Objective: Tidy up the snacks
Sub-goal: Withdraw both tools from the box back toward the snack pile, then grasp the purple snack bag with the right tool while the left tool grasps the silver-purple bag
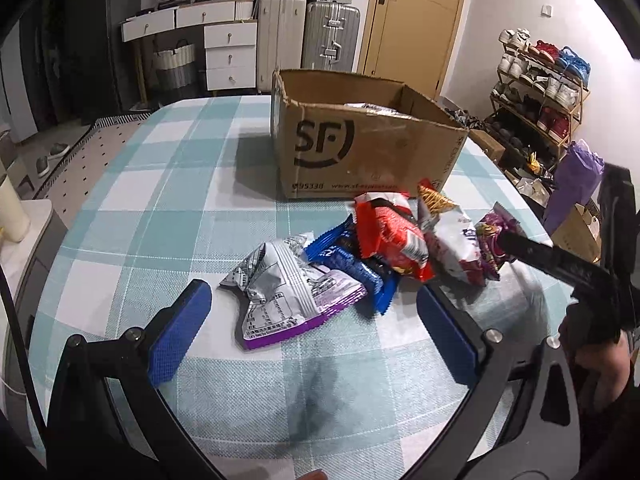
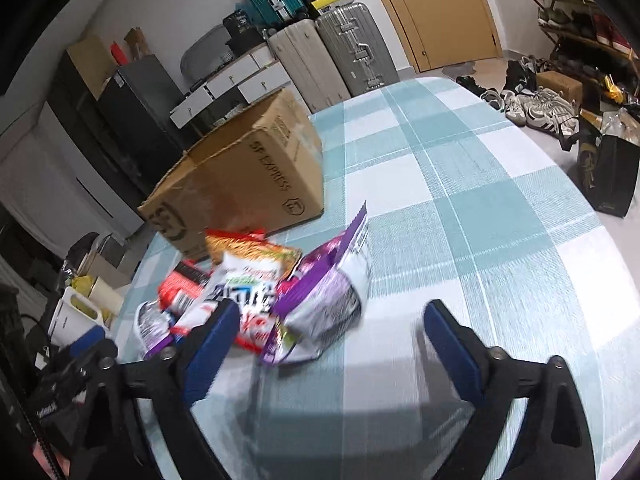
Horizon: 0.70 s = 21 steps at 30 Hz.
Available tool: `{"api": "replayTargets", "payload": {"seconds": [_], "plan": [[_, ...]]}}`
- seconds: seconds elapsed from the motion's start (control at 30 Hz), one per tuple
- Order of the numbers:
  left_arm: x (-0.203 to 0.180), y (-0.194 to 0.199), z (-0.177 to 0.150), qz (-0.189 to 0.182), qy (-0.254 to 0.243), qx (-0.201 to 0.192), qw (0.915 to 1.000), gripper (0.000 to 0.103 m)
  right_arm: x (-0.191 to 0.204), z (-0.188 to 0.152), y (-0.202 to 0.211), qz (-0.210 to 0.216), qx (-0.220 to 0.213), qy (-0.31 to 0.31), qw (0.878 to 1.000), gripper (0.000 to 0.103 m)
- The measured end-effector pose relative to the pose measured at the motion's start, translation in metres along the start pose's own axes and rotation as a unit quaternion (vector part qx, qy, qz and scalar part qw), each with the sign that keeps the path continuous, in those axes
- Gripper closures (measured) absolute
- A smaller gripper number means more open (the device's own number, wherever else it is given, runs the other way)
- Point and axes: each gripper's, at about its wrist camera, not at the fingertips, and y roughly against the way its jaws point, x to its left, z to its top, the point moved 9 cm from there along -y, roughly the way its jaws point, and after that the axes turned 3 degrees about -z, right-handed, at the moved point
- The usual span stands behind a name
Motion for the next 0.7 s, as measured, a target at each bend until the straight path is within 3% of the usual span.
{"api": "replayTargets", "payload": {"seconds": [0.2,0.4,0.43,0.5,0.57,0.7], "plan": [[0.008,-0.011,-0.002,0.000,0.003,0.009,1.0000,0.001,0.000,0.014,-0.018,0.000,0.003,0.006,1.000,0.017],[0.018,-0.023,-0.003,-0.003,0.016,0.019,0.9997,0.001,0.004,0.019,-0.035,0.009,0.017,0.016,1.000,0.037],[0.019,-0.026,-0.003,-0.003,0.018,0.022,0.9996,0.001,0.006,0.018,-0.036,0.016,0.019,0.017,1.000,0.045],[0.022,-0.028,-0.005,0.000,0.021,0.024,0.9995,0.001,0.007,0.019,-0.038,0.021,0.016,0.019,0.999,0.049],[0.025,-0.031,-0.005,0.001,0.023,0.028,0.9994,0.001,0.010,0.019,-0.035,0.045,0.011,0.018,0.999,0.061],[0.030,-0.034,-0.006,0.003,0.028,0.032,0.9991,0.001,0.009,0.018,-0.031,0.049,0.003,0.018,0.999,0.067]]}}
